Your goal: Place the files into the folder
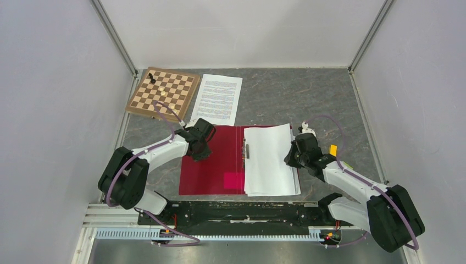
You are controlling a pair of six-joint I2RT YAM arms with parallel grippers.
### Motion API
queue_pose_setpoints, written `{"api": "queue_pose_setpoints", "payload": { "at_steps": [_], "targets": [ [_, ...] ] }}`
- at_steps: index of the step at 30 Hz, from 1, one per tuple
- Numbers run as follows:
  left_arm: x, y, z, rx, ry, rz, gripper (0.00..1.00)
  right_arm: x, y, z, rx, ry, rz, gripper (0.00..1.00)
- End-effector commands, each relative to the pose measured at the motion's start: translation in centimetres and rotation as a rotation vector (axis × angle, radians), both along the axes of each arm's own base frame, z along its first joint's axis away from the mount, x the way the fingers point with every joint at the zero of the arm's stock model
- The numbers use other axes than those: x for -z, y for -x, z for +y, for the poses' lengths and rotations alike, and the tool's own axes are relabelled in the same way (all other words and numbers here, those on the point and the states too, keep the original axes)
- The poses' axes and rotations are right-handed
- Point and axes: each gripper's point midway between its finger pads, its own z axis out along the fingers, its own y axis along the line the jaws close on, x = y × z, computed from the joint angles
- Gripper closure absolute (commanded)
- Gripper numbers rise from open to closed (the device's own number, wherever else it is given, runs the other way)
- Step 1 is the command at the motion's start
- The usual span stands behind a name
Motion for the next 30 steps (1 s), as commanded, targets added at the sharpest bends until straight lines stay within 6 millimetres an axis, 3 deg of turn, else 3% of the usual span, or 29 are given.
{"api": "queue_pose_setpoints", "payload": {
  "at_steps": [1,6,11,14,19,30],
  "targets": [
    [-0.7,-0.7,-0.5,-0.019,0.016,-0.02,0.98,-1.3,-1.3,-0.2,0.009,0.033,-0.05,0.91],
    [-0.9,-0.8,-0.5,-0.017,0.01,-0.025,0.98,-2.7,-1.9,-0.9,0.0,0.087,-0.077,0.44],
    [-1.2,-0.9,-0.6,-0.005,0.013,-0.028,0.96,-4.1,-2.5,-2.2,0.007,0.156,-0.122,0.19],
    [-1.3,-1.0,-0.7,0.0,0.016,-0.027,0.96,-3.7,-2.8,-2.3,-0.029,0.152,-0.118,0.14],
    [-1.6,-1.3,-1.0,0.013,0.015,-0.029,0.96,-3.4,-3.3,-0.4,-0.125,0.098,-0.102,0.11],
    [-1.8,-1.5,-1.1,0.027,0.013,-0.027,0.96,-3.2,-4.5,0.2,-0.121,0.129,-0.1,0.1]
  ]
}}
